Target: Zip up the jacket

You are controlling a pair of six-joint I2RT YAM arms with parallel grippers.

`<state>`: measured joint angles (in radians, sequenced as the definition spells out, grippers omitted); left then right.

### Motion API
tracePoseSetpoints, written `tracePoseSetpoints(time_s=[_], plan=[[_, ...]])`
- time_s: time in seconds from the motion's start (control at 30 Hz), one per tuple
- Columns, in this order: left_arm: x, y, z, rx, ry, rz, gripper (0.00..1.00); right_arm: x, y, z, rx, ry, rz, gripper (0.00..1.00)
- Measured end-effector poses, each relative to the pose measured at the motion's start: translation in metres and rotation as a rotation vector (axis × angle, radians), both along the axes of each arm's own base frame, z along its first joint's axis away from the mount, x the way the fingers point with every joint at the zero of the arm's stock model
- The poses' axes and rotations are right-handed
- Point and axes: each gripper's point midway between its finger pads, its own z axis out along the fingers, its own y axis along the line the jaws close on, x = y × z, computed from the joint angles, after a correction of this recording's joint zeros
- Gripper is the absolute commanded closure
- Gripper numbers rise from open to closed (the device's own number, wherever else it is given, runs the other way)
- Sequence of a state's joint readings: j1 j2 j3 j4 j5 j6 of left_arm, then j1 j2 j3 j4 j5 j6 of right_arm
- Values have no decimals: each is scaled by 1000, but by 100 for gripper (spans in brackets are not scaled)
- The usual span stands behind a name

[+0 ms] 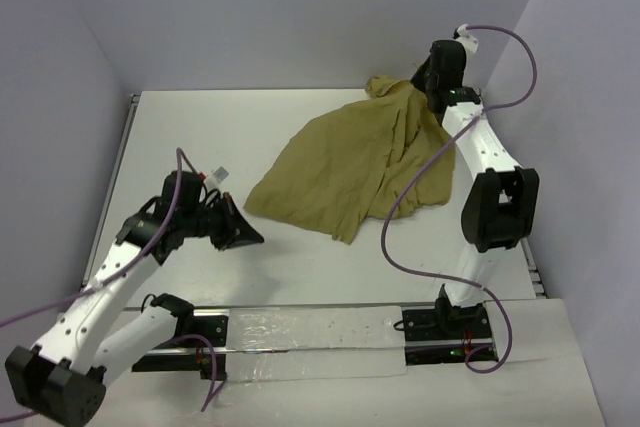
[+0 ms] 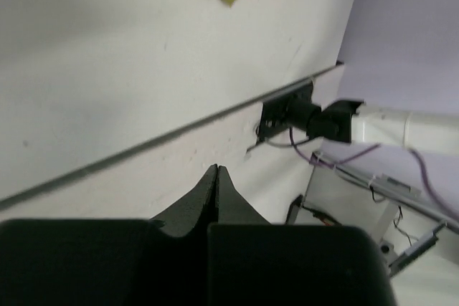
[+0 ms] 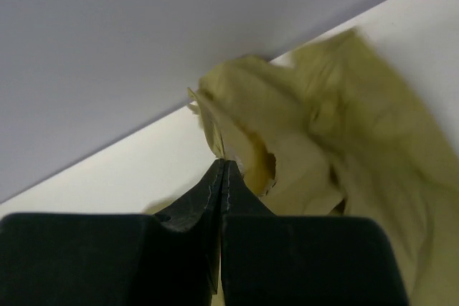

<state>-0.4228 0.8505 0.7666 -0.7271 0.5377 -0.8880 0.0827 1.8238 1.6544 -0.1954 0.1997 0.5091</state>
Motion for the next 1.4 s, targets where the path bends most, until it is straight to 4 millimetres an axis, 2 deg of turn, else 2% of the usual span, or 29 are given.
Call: tracePoseSetpoints(time_s=[0.07, 0.2, 0.3, 0.37, 0.5, 0.57, 0.67, 0.7, 0.73, 0.77, 0.8, 0.87, 0.9, 1.03, 1.17, 1.27, 1.4], plan=[[23, -1, 9, 38, -35, 27, 100, -16, 8, 12, -2, -23, 22, 100], [77, -12, 28, 60, -135, 65, 100, -48, 37, 37, -6, -76, 91, 100], [100, -24, 31, 43, -176, 48, 87, -76, 54, 40, -10, -86, 147, 100], [108, -30, 27, 37, -176, 30, 82, -94, 59, 36, -10, -83, 172, 100], [115, -38, 20, 29, -179, 5, 81, -126, 55, 23, -12, -65, 180, 100], [116, -40, 23, 18, -190, -1, 78, -137, 52, 19, -15, -62, 176, 100], [119, -42, 27, 4, -214, -6, 69, -148, 48, 18, -19, -65, 165, 99], [119, -43, 27, 2, -218, -8, 62, -151, 46, 19, -21, -67, 158, 90], [120, -43, 28, 1, -221, -8, 57, -154, 44, 19, -23, -69, 152, 65], [120, -43, 28, 0, -223, -9, 49, -157, 41, 19, -25, -67, 142, 48], [120, -43, 28, 0, -226, -11, 45, -158, 39, 19, -27, -65, 129, 30], [120, -44, 28, 1, -228, -13, 39, -160, 33, 16, -46, -47, 106, 8], [120, -44, 28, 2, -229, -15, 38, -161, 31, 14, -50, -34, 92, 4], [122, -43, 23, 19, -227, -21, 36, -164, 20, 10, -80, 16, 41, 0], [130, -41, 23, 57, -240, -23, 36, -167, 11, 25, -102, 12, -2, 0], [142, -41, 36, 80, -284, -12, 36, -170, 4, 36, -123, 9, -28, 0], [160, -39, 63, 105, -377, 16, 36, -178, -8, 47, -151, 23, -77, 0]])
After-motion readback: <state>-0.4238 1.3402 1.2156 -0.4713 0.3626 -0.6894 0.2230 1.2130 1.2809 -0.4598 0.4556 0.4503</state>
